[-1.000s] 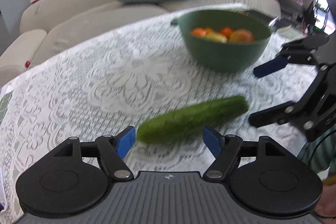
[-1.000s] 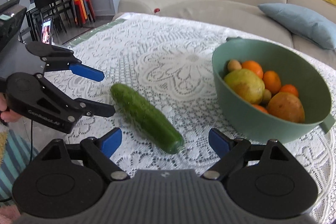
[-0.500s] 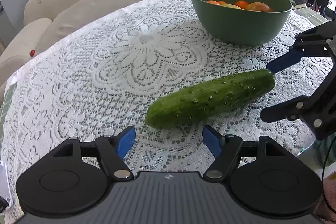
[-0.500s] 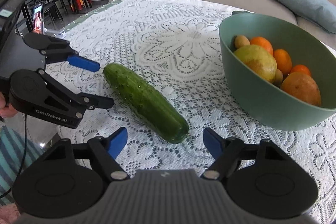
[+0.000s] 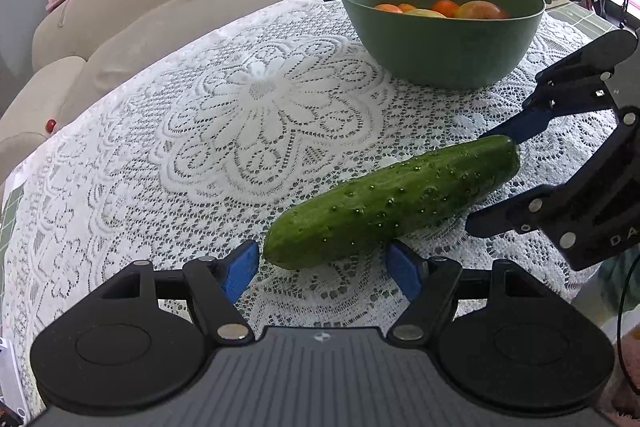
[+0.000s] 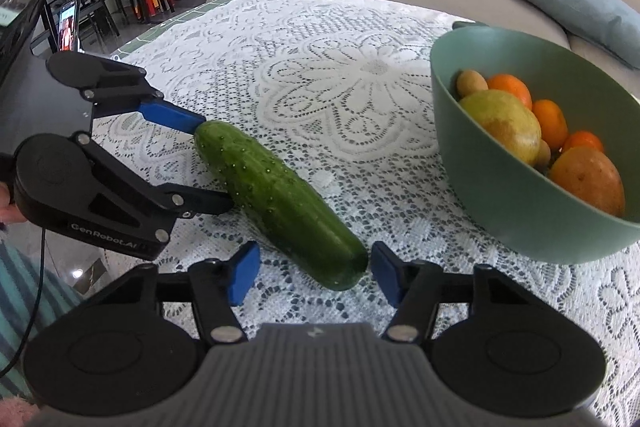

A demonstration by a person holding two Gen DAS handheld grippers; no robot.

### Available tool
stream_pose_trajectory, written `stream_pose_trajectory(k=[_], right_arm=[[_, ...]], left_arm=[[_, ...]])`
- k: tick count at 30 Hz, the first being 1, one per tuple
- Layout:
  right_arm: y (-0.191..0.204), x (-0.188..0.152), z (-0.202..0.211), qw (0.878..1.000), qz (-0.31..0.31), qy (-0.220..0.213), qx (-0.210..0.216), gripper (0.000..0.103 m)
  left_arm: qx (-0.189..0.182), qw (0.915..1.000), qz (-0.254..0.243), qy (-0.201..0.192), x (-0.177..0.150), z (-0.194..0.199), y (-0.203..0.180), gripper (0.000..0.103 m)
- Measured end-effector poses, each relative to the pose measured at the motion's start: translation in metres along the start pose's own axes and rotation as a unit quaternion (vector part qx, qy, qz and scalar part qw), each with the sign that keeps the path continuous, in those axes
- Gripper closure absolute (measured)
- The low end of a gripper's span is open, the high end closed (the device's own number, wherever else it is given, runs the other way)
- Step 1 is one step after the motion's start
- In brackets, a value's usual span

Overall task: Organize fruits
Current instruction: 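Grasp the cucumber at one end with the left tool while the right tool grasps the other end, then lift the cucumber with both tools and carry it over the colander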

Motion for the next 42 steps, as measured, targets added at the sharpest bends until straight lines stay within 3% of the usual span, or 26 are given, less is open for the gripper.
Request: stream_pose_trajectory(k=[4,7,23,42], right_arm=[[0.002,0.001,-0.001,1.000,0.011,-0.002,-0.010,0.053],[0.001,0.002,-0.002,1.000,0.012,-0.003,-0.014,0.054],[-0.002,0.005,0.002,1.000,0.007,-0.005,-0.013,0.054],[-0.006,0.018,0.042,0.996,0.040,-0.073,-0.022,0.054]], left_arm=[[-0.006,0.9999,0.011,-0.001,-0.001,0.000,0.001,0.022],[-0.009,0.9999,0.013,-0.003,-0.002,0.001,-0.001,0.026],[-0.002,0.9998,0.017,-0.014,0.000,0.005,-0.004,0.027],[-0.007,0.9952,0.052,-0.082,0.018,0.032,-0.005,0.027]])
Point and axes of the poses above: each gripper's, at about its wrist camera, not at the fingertips, and z roughly against the way its jaws point, y to its left, x to its top, the point moved 7 cm from there along -z, roughly the way its jaws point, and after that the axes turned 3 degrees about -z, right-handed, at the moved point
